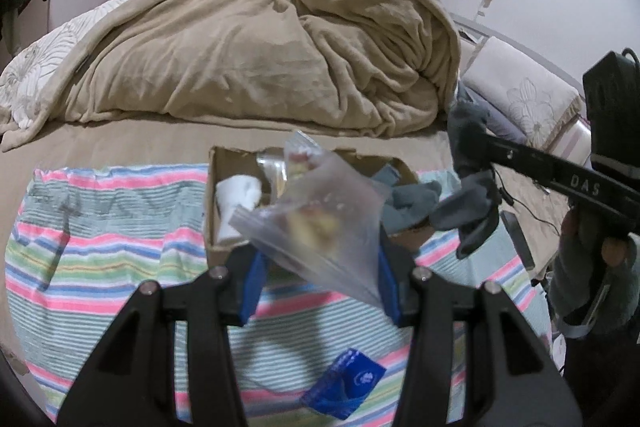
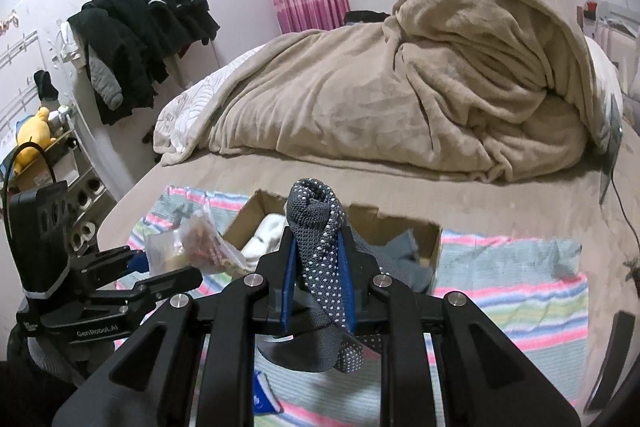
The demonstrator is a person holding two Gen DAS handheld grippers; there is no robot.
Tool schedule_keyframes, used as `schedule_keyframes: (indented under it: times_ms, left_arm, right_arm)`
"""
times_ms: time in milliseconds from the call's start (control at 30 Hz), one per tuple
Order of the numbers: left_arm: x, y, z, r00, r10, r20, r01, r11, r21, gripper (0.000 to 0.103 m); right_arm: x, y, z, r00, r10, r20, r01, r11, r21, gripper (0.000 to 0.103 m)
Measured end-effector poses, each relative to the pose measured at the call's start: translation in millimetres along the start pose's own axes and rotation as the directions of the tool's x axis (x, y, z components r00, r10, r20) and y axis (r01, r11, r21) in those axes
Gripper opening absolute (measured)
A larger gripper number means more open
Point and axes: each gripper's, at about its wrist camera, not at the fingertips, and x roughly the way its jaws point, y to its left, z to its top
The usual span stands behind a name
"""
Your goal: Organize objects
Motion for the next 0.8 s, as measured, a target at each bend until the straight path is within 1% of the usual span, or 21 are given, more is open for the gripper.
schedule_keyframes:
  times_ms: [167, 333, 633, 800]
  left_arm:
    - [8, 6, 7, 1.000, 0.000, 0.003, 0.000, 1.000, -0.008, 0.049]
    - [15, 16, 9, 1.000, 0.002, 0.002, -0.002, 1.000, -0.023, 0.049]
    - [35, 34, 8, 1.000, -0.003, -0.019, 0.002, 0.998, -0.059, 0.049]
    - [43, 38, 4, 1.000, -0.012, -0.029, 0.010, 0.997, -0.072, 0.049]
  right_arm:
    - [20, -6, 11, 1.000, -0.003, -0.006, 0.003, 1.000, -0.009, 0.021]
    - [56, -17, 11, 0.999, -0.016, -0.051, 0.016, 1.000, -0.002, 0.021]
    - [113, -35, -1, 0.991, -0.034, -0.129, 0.038, 0.999, 0.023, 0.021]
    - [145, -39, -14, 0.979, -0.043, -0.198, 0.054, 0.997, 0.050, 0.021]
